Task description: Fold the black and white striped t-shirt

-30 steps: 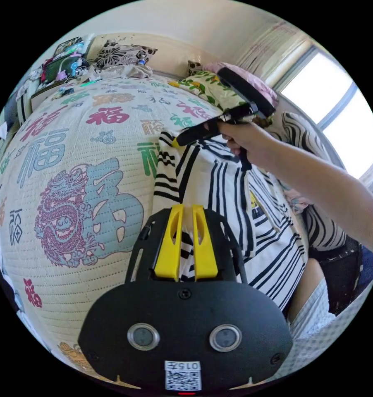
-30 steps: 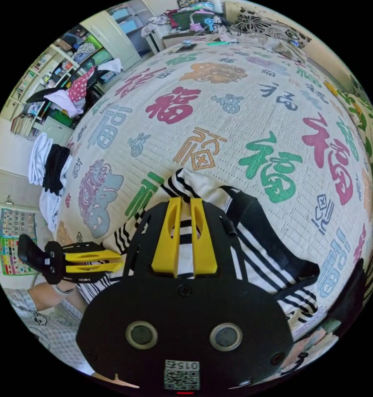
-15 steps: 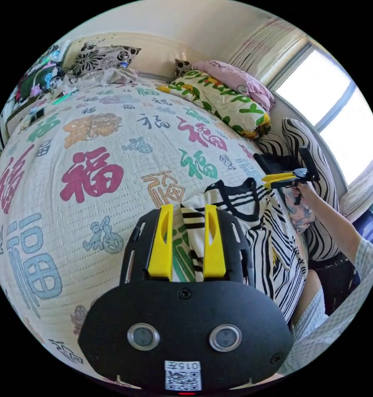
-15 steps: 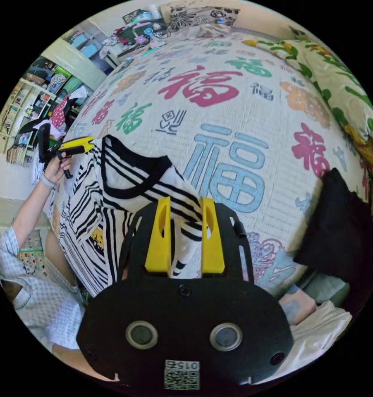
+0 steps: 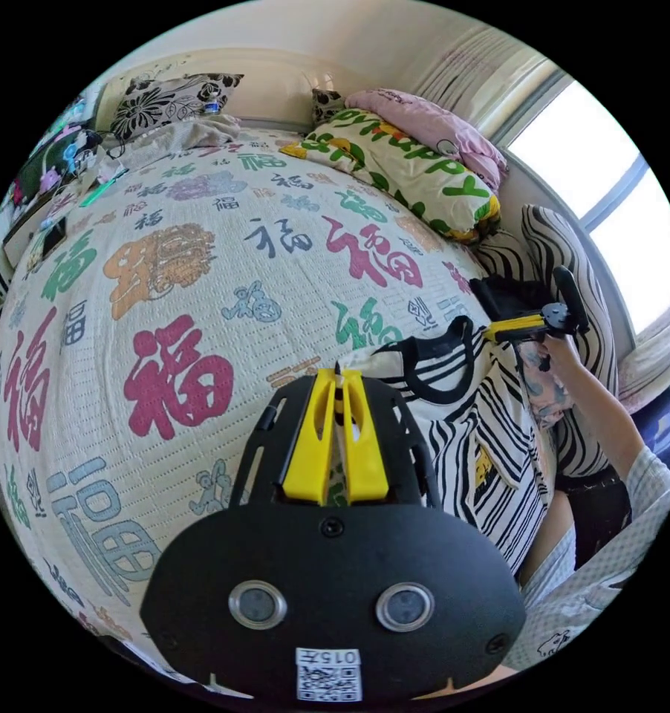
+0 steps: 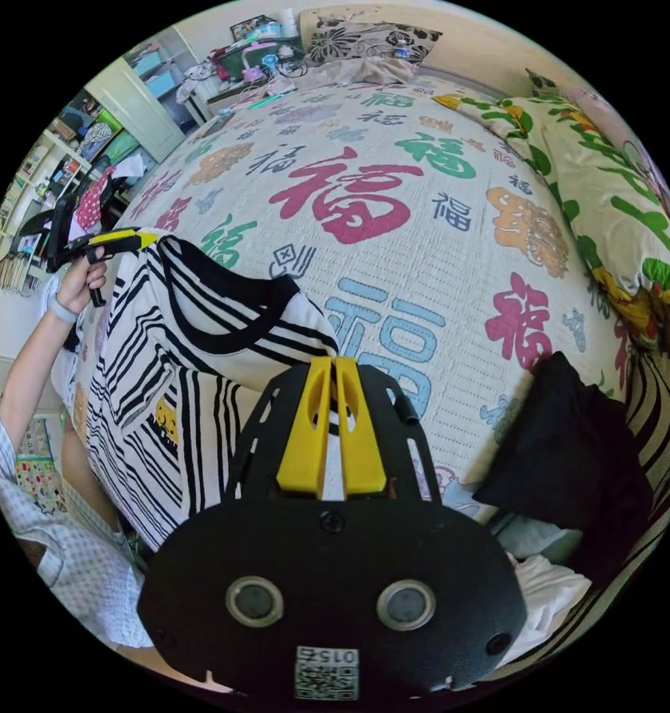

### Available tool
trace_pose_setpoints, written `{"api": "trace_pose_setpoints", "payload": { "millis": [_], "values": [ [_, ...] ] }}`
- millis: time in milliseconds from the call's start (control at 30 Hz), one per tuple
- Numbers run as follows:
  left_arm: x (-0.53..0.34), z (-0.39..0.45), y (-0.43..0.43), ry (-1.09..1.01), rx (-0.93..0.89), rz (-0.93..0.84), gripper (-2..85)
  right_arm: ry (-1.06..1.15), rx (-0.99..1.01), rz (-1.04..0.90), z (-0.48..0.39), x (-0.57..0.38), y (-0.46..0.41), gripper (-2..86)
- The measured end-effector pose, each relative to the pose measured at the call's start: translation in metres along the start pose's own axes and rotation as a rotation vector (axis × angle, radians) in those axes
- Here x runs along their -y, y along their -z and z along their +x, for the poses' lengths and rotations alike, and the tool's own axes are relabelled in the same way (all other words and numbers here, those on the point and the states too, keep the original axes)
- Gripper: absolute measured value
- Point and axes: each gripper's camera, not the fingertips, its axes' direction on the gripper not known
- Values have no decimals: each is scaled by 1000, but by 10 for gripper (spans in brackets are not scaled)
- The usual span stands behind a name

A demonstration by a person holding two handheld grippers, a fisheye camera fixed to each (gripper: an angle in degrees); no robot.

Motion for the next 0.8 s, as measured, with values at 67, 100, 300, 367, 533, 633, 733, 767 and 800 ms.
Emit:
{"api": "trace_pose_setpoints", "payload": {
  "millis": [67,100,300,367,533,633,733,767,800],
  "values": [
    [8,-5,4,33,-3,35,-1,-47,-1,32,6,0,11,-8],
    [14,-6,5,42,13,54,0,-73,-2,58,10,0,18,-7],
    [9,-2,2,37,131,89,9,-173,-14,49,18,-17,31,5],
    [-14,-6,25,46,136,183,12,-225,-19,127,23,-46,52,2],
    [-138,-11,112,88,-29,149,28,-179,149,224,20,-180,114,23],
    [-236,13,142,175,2,11,51,-212,220,164,-8,-283,127,41],
    [-322,47,148,248,59,-167,71,-293,230,31,-49,-377,117,54],
    [-335,53,147,259,67,-197,77,-324,235,-6,-64,-408,111,59],
    [-358,63,142,282,73,-264,81,-360,237,-36,-75,-433,104,63]
  ]
}}
